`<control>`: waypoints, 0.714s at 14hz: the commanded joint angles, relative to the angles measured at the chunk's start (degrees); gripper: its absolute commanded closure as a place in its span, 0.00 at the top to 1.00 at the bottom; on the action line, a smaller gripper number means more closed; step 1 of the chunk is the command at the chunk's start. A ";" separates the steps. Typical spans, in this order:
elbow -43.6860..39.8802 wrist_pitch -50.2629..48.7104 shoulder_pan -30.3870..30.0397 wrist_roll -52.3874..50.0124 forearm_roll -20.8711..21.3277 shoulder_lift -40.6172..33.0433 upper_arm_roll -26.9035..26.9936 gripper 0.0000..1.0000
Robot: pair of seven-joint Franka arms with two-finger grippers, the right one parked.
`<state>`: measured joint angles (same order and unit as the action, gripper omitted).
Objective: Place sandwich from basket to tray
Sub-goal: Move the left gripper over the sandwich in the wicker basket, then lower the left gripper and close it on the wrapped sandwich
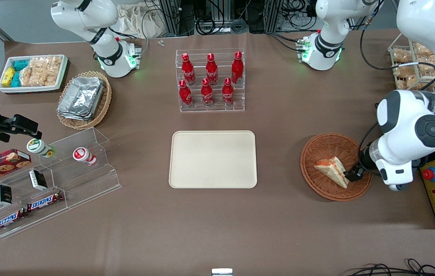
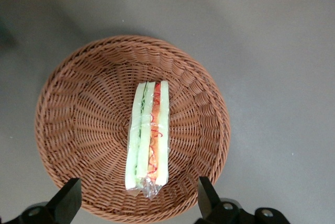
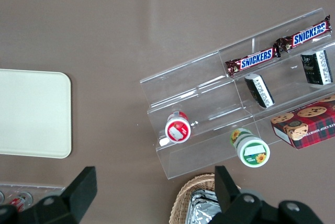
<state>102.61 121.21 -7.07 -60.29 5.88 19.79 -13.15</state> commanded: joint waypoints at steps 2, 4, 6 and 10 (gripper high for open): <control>8.29 9.54 -0.22 -4.49 1.23 -1.15 -0.21 1.00; 9.01 10.53 -0.22 -4.58 1.23 -0.81 -0.21 1.00; 9.80 12.02 -0.22 -5.10 1.23 -0.54 -0.12 1.00; 15.07 18.70 -0.31 -5.46 1.23 -0.72 -0.12 1.00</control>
<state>113.90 135.74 -7.08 -63.50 5.88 20.27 -13.14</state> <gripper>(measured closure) 0.000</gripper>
